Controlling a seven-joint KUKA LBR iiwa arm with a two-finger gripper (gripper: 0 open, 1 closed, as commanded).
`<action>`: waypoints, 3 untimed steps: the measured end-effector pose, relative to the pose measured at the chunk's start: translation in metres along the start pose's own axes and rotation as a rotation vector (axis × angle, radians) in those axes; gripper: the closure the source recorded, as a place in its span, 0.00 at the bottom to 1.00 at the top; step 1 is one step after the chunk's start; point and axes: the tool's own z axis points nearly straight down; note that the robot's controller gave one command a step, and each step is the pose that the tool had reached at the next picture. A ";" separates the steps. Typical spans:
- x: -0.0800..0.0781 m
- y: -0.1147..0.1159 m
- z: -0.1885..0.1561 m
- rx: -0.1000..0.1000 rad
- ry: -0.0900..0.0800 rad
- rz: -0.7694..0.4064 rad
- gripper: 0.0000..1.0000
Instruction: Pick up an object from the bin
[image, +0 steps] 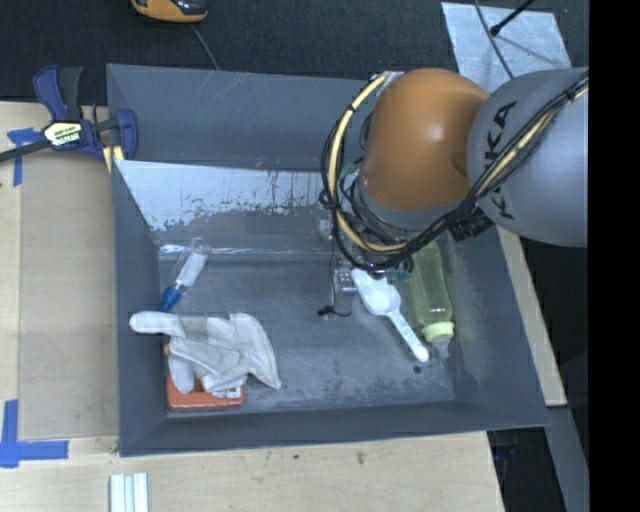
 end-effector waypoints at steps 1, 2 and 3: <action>-0.001 0.000 -0.005 0.000 -0.009 0.002 0.00; -0.005 0.049 0.067 0.000 -0.011 -0.100 0.00; 0.030 0.065 0.079 0.001 -0.004 -0.211 0.00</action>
Offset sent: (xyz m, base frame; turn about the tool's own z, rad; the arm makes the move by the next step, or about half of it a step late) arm 0.0047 0.0915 -0.1325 -0.1904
